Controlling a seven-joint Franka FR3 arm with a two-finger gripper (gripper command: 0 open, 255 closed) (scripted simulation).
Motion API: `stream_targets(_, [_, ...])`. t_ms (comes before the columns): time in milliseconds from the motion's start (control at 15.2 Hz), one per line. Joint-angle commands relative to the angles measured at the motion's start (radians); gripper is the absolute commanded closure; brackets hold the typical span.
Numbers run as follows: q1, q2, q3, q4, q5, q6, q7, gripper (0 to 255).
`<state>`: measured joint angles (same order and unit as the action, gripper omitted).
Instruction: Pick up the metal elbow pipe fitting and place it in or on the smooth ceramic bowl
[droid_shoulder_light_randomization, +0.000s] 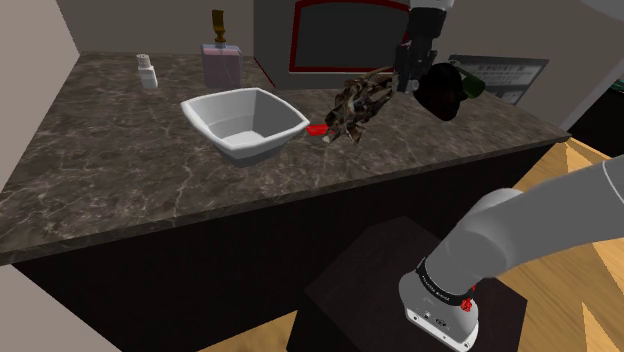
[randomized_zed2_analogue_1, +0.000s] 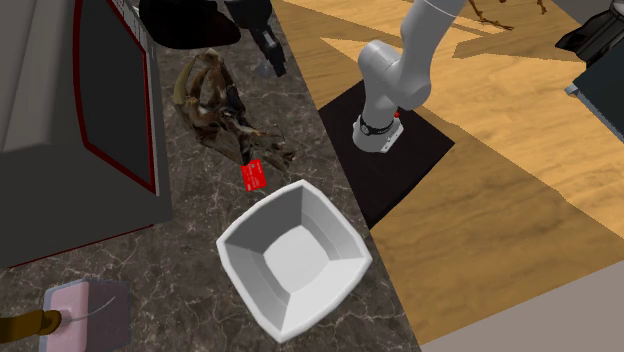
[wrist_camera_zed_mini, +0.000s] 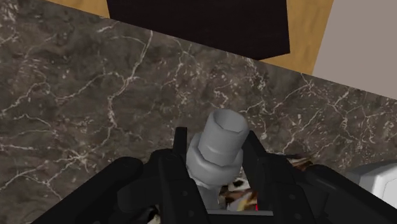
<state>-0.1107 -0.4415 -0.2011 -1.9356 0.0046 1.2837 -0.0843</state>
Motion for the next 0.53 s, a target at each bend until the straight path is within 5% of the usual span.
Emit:
stream_targets(0, [0.017, 0.027, 0.032, 0.025, 0.028, 0.004, 0.048, 255])
stream_targets(462, [0.073, 0.128, 0.135, 0.104, 0.108, 0.038, 0.203, 255])
